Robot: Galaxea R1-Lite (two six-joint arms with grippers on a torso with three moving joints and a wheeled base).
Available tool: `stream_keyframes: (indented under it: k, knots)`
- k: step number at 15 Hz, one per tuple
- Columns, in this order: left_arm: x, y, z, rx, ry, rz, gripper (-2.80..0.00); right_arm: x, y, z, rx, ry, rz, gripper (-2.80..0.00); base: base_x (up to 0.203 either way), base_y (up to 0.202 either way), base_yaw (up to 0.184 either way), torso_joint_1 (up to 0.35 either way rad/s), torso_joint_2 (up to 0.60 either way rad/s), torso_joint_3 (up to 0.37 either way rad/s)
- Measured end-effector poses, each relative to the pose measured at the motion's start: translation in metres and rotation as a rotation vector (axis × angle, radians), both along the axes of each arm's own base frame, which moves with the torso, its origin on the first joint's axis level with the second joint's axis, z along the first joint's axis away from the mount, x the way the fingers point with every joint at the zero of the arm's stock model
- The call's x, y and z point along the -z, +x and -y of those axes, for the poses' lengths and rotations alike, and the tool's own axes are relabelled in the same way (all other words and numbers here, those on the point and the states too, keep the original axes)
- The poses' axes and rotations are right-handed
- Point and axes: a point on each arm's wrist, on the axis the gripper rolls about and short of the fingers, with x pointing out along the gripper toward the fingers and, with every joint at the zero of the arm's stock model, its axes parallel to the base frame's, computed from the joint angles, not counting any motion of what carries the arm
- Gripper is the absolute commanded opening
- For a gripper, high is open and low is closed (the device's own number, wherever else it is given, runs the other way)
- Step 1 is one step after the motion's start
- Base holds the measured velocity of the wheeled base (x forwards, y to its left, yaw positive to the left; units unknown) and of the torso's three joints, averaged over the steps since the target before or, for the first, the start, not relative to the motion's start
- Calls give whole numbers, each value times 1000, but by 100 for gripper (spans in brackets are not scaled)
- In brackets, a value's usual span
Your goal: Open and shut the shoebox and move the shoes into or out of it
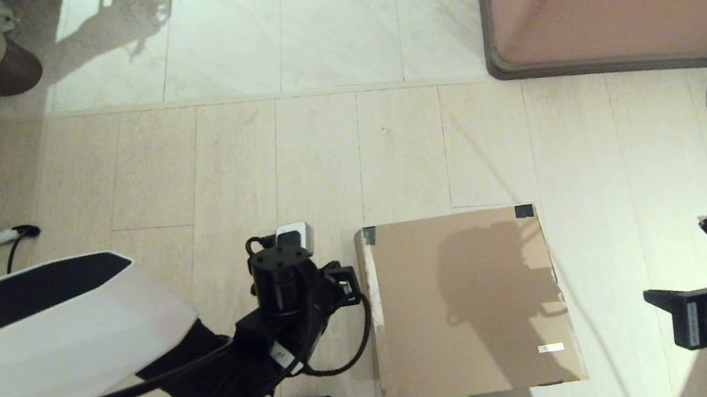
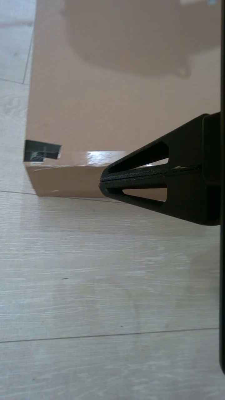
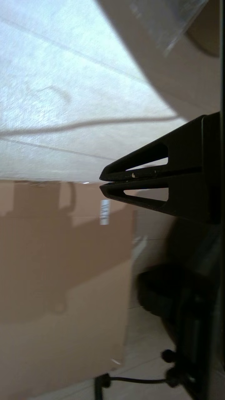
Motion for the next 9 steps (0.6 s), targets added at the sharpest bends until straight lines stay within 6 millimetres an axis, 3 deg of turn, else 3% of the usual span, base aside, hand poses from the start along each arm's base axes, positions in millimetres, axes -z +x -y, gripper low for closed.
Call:
stream_keyframes:
  k: [5,9]
  knots:
    - [18,34,2,-47,-2,10,-280,38,61,4,17,7,-37,-280,0,0,0,0,0,0]
    - [22,65,15,-90,-39,70,-280,69,99,34,16,-12,-4,-280,0,0,0,0,0,0]
